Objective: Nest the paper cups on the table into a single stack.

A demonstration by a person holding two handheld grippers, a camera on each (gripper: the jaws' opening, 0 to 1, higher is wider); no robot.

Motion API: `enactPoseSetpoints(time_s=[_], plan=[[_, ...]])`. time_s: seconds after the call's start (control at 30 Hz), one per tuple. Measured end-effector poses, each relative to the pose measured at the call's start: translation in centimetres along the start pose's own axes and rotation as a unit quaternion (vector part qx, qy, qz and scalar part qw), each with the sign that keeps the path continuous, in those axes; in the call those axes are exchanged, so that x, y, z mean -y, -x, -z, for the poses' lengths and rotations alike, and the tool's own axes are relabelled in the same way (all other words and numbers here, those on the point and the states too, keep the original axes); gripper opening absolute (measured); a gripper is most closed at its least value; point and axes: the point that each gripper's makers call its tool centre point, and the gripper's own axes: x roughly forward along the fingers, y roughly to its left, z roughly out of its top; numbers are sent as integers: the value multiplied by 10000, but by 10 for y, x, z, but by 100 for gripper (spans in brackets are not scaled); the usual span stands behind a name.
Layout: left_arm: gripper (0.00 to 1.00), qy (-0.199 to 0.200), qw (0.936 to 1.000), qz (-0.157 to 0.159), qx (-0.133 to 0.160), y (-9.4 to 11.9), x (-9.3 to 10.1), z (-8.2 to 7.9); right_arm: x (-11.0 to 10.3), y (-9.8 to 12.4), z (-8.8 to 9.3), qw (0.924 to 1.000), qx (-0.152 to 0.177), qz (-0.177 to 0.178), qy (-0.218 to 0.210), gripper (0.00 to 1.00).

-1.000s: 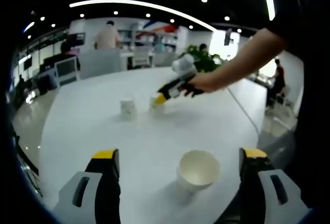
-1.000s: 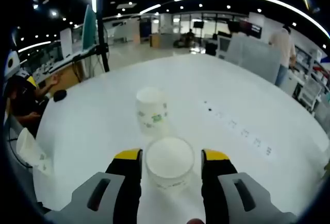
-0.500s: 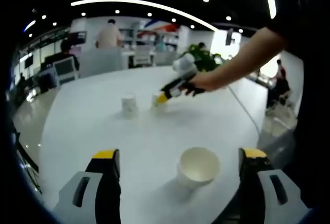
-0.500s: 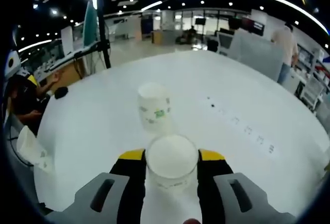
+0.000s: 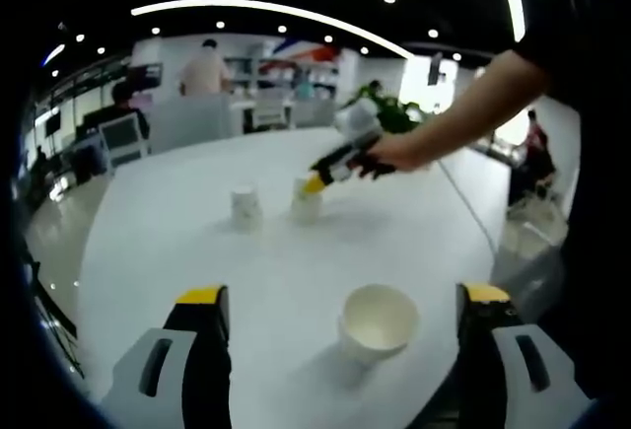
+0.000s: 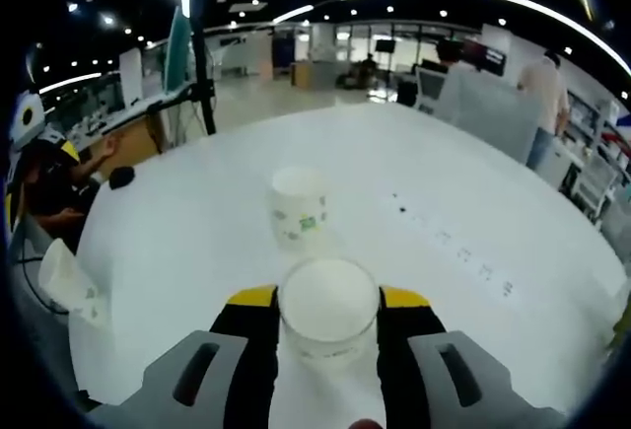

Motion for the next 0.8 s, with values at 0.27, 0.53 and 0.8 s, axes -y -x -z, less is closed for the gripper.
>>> enactPoseSetpoints(time_s=[0.27,0.53,0.8], plan=[[94,-184,9998,70,23,1,6,-8,-9,32,-18,9997,217,92,-38,35],[94,-248,9996,114,87,5,11,-15,-23,61,-33,9991,409,108,-26,35],[94,-330,9992,176,127,7,18,-18,-38,90,-48,9978,664,27,-76,35]])
